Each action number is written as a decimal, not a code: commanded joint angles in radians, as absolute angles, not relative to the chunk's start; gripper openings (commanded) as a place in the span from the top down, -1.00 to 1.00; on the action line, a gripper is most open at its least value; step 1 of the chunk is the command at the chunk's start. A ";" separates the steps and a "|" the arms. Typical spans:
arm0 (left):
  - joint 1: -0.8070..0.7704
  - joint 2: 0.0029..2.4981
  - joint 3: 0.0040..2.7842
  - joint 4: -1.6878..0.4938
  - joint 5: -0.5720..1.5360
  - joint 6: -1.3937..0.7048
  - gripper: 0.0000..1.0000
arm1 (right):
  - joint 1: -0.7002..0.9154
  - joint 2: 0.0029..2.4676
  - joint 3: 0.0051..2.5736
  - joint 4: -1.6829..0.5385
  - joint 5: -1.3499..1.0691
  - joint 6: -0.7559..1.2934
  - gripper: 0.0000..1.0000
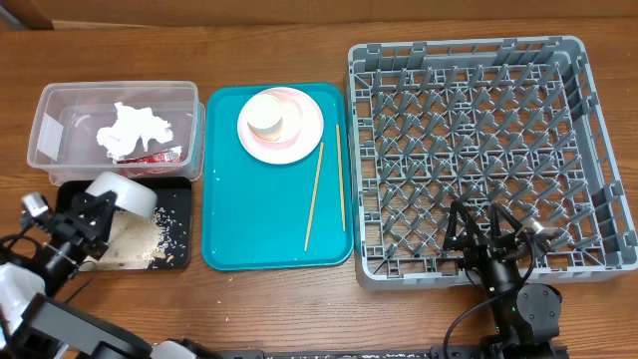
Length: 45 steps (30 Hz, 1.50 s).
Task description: Sort waste into correct bins and load items into the dishwasher
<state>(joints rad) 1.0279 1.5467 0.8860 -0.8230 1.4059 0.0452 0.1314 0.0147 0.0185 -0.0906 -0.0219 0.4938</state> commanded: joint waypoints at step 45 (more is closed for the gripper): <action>-0.341 1.728 1.179 -0.920 0.053 -0.368 0.70 | 0.128 0.005 0.008 -0.058 -0.024 0.498 -1.00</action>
<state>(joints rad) -0.3374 1.7191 1.1694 -0.9264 0.0479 -0.3466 0.1314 0.0147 0.0185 -0.0612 -0.0219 0.4950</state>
